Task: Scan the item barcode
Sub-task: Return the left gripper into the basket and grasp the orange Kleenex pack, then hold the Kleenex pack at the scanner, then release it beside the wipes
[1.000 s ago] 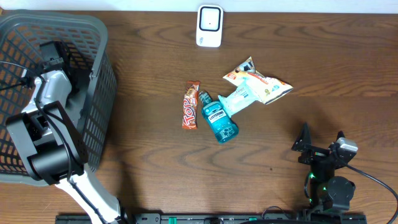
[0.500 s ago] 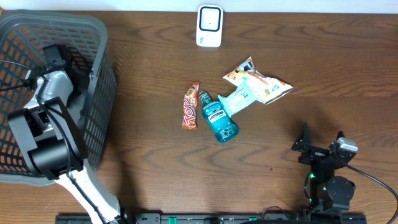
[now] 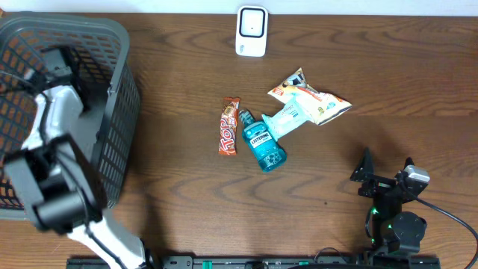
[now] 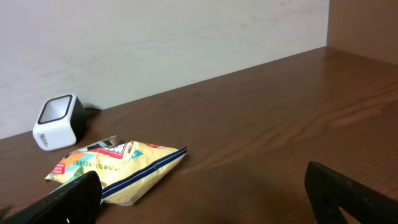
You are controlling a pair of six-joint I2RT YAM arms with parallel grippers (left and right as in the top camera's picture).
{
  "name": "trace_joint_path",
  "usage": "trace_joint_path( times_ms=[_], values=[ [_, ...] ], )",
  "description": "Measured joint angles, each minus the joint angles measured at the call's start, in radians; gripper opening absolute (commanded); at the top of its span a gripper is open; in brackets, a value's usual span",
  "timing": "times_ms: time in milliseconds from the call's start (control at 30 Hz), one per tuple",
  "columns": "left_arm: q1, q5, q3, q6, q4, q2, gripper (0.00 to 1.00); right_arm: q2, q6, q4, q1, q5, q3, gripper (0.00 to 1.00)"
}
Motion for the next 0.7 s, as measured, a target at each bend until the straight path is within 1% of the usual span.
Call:
trace_joint_path(
  times_ms=[133,233,300,433,567,700],
  values=[
    [0.000,0.027,0.000,0.014,0.005,-0.196,0.54,0.000,0.000,0.000,0.000,0.000,0.000,0.99],
    [0.000,0.100,0.000,0.014,0.021,-0.343,0.54,0.000,0.000,0.000,0.000,0.000,0.000,0.99],
    [0.000,0.185,0.000,0.014,0.041,-0.428,0.54,0.000,0.000,0.000,0.000,0.000,0.000,0.99],
    [-0.023,0.416,0.000,0.015,0.108,-0.550,0.54,0.000,0.000,0.000,0.000,0.000,0.000,0.99],
    [-0.137,0.578,0.000,0.015,0.137,-0.608,0.54,0.000,0.000,0.000,0.000,0.000,0.000,0.99],
    [-0.315,0.646,0.000,0.056,0.137,-0.591,0.54,0.000,0.000,0.000,0.000,0.000,0.000,0.99]
  ],
)
